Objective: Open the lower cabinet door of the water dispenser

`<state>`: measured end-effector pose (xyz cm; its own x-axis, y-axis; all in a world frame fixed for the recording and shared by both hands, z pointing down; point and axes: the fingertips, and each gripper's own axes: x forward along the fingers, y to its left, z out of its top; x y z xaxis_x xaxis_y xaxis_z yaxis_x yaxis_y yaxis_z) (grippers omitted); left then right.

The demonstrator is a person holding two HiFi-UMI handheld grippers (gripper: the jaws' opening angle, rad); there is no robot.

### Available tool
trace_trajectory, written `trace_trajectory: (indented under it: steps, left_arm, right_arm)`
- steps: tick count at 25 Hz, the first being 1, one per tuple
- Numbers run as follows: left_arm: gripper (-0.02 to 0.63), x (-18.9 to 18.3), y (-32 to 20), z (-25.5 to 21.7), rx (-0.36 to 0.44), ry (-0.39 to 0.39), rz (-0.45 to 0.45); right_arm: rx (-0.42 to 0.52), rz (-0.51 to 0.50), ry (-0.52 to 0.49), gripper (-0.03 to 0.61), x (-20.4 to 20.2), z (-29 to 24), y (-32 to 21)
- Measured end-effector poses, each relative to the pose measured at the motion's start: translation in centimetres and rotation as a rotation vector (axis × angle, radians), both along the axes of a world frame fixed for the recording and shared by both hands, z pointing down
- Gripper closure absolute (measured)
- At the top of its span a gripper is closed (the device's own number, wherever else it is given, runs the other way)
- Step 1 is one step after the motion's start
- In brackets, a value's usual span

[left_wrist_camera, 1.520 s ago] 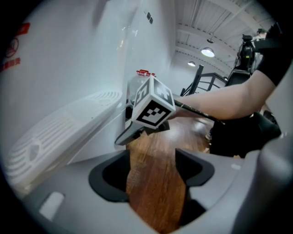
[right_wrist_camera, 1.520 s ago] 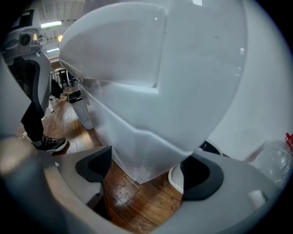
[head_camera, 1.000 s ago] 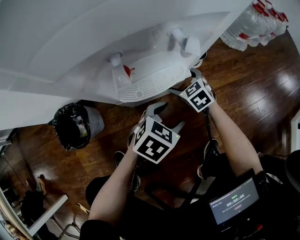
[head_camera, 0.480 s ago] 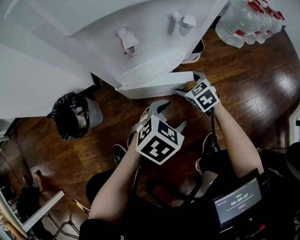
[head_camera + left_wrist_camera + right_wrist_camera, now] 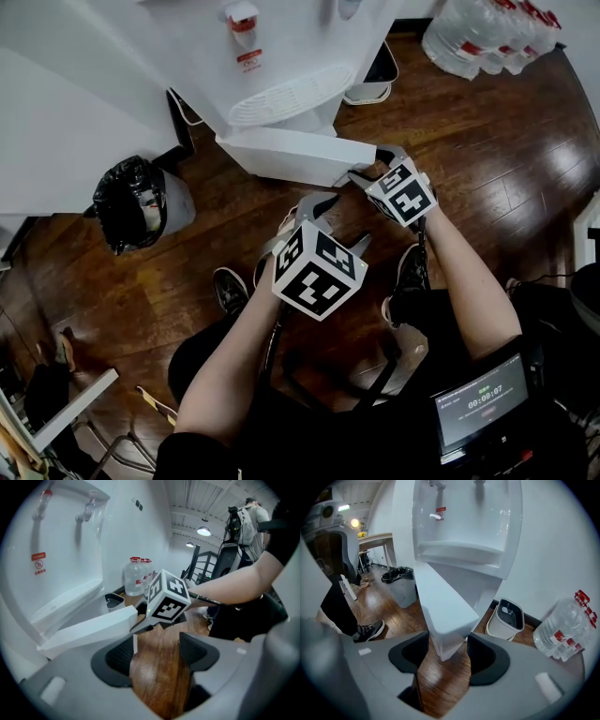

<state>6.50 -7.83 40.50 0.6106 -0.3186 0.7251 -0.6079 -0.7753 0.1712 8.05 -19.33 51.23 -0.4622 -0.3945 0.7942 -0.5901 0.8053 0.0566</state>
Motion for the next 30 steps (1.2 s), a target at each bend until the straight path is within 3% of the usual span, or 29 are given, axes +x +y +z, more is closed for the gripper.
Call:
trace_trajectory:
  steps: [5,16,26,30]
  left_arm:
    - [0.288,0.6,2.9,-0.2,0.009,-0.001,-0.006]
    - [0.289,-0.6,9.0,-0.8,0.035,-0.011,-0.055]
    - [0.326,-7.2,8.2,-1.9,0.124,-0.001,-0.3]
    - [0.335,-7.8,8.3,-2.2,0.117,0.013,-0.332]
  right_arm:
    - [0.013,-0.032,-0.001,0.368,-0.5,-0.9,3.7]
    - [0.05,-0.06,-0.005,0.385,-2.9,-1.9,9.9]
    - [0.085,-0.055,-0.023,0.397,-3.9,-3.0,12.3]
    - [0.075,-0.092,-0.018,0.403,-4.6,-3.3,13.4]
